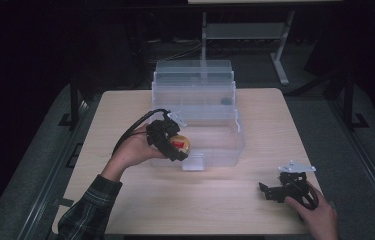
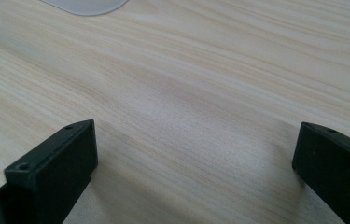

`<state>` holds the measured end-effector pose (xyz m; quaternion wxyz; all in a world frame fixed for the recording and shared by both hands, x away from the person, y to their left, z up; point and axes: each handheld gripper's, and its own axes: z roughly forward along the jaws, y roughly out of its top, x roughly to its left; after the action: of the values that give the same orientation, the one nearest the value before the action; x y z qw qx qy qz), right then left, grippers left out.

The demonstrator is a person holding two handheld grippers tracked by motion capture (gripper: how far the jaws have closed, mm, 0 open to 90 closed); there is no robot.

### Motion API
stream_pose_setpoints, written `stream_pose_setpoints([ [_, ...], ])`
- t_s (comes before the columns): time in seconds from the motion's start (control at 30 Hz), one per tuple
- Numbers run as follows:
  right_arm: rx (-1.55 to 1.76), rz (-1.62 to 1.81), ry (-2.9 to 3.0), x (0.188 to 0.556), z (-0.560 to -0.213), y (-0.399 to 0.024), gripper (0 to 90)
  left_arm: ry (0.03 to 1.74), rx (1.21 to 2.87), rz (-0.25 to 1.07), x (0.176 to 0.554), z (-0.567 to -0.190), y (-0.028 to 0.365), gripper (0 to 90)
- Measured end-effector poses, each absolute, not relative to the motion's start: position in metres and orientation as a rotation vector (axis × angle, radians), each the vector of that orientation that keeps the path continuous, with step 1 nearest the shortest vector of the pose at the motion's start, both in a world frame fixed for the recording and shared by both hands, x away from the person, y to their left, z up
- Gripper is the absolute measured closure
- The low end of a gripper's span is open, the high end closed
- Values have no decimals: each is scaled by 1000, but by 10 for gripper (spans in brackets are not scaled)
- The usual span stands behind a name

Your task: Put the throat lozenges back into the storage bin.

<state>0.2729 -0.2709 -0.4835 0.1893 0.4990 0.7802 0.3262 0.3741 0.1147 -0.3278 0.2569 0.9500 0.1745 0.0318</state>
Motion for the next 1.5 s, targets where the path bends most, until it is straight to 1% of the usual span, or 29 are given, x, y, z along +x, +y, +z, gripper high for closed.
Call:
stream_pose_setpoints([
  [1.4, 1400, 916, 2194, 273, -484, -271, 0, 742, 2555, 185, 410, -337, 155, 195],
  [1.5, 1402, 915, 2194, 273, -484, -271, 0, 742, 2560, 188, 412, -338, 158, 194],
])
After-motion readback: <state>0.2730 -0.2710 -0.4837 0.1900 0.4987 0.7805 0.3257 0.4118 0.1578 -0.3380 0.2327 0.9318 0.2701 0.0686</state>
